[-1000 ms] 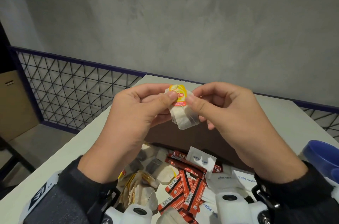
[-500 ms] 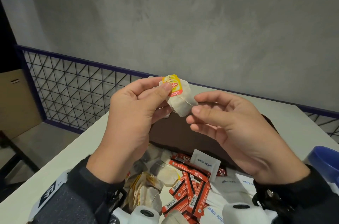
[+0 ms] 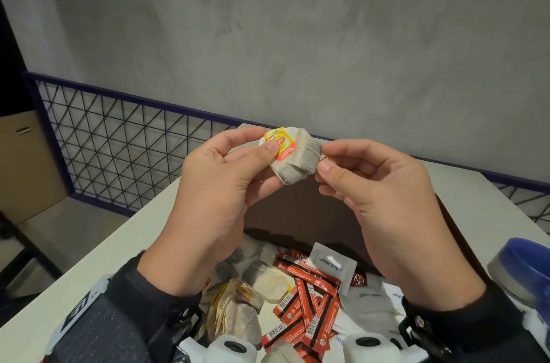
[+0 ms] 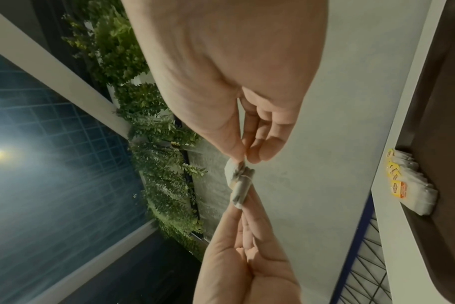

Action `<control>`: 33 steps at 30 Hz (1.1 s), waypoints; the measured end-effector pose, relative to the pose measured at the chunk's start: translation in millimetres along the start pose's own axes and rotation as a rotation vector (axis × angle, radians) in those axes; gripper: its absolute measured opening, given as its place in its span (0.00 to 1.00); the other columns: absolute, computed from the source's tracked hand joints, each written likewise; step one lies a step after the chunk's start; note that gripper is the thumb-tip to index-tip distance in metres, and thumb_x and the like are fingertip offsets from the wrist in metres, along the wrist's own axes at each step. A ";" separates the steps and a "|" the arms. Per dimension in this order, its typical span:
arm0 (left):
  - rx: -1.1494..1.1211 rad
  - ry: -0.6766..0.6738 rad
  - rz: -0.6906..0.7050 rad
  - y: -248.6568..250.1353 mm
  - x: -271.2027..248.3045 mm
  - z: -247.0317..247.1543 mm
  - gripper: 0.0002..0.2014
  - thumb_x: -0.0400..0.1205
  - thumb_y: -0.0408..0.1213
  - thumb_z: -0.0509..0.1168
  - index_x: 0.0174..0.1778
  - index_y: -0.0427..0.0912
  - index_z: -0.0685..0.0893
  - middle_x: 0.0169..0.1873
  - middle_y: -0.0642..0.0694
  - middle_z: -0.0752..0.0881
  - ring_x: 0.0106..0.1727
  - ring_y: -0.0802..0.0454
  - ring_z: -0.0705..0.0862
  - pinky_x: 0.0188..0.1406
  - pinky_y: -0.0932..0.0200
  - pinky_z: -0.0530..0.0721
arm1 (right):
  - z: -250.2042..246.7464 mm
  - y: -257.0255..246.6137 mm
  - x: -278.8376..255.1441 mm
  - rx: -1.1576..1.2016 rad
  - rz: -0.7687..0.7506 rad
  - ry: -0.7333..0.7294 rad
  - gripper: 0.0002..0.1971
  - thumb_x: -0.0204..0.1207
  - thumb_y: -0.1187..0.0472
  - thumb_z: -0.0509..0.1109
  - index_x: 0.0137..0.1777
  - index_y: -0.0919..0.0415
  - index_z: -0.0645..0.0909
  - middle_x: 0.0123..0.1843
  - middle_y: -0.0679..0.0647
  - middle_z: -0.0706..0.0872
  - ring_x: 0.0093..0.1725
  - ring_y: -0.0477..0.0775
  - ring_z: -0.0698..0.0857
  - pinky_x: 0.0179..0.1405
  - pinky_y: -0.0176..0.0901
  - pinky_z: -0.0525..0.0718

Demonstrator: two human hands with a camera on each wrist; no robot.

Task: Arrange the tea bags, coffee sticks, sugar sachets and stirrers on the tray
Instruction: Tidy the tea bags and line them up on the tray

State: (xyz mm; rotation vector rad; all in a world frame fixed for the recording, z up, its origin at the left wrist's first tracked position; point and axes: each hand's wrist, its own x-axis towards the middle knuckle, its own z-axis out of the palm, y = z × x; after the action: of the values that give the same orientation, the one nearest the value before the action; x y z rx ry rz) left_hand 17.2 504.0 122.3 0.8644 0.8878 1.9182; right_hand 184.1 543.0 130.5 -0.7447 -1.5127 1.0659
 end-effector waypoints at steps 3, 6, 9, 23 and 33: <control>-0.013 0.006 -0.009 -1.0 -0.2 -0.6 0.10 0.77 0.29 0.74 0.54 0.41 0.87 0.40 0.41 0.95 0.37 0.53 0.94 0.26 0.65 0.87 | 0.9 0.3 -0.7 -0.083 -0.041 0.008 0.07 0.75 0.67 0.79 0.50 0.55 0.92 0.45 0.51 0.94 0.48 0.51 0.93 0.47 0.44 0.92; 0.006 0.006 0.005 -1.3 -1.4 -0.3 0.09 0.79 0.29 0.74 0.54 0.41 0.86 0.40 0.41 0.95 0.37 0.53 0.94 0.26 0.65 0.87 | 1.7 -0.4 -1.9 -0.148 -0.064 0.002 0.06 0.77 0.65 0.78 0.46 0.52 0.92 0.43 0.49 0.94 0.45 0.49 0.92 0.45 0.44 0.92; 0.023 0.021 0.036 -1.0 -0.7 -1.4 0.09 0.79 0.29 0.74 0.53 0.41 0.87 0.38 0.44 0.95 0.36 0.54 0.93 0.28 0.63 0.88 | -0.5 -0.8 0.4 -0.186 0.030 -0.035 0.08 0.76 0.66 0.77 0.38 0.54 0.92 0.39 0.53 0.92 0.39 0.49 0.89 0.41 0.44 0.89; 0.238 -0.202 -0.006 -5.3 -6.1 -1.9 0.08 0.75 0.31 0.77 0.50 0.42 0.91 0.40 0.38 0.95 0.42 0.45 0.95 0.40 0.53 0.92 | -5.9 -3.4 2.9 -0.180 -0.087 -0.048 0.06 0.75 0.51 0.78 0.49 0.49 0.92 0.46 0.50 0.93 0.45 0.45 0.90 0.40 0.34 0.86; 0.273 -0.264 -0.084 -8.3 -4.9 -4.5 0.12 0.74 0.32 0.77 0.54 0.39 0.92 0.45 0.37 0.95 0.49 0.40 0.95 0.46 0.50 0.93 | -4.0 3.3 1.4 -0.124 -0.013 -0.030 0.04 0.74 0.58 0.81 0.46 0.56 0.93 0.42 0.56 0.94 0.42 0.57 0.93 0.35 0.43 0.90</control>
State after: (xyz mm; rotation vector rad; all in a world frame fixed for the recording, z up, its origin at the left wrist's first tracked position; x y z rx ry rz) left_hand 18.9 501.9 112.1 1.1921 1.0191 1.5870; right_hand 187.4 546.5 128.2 -0.8064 -1.6184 0.9842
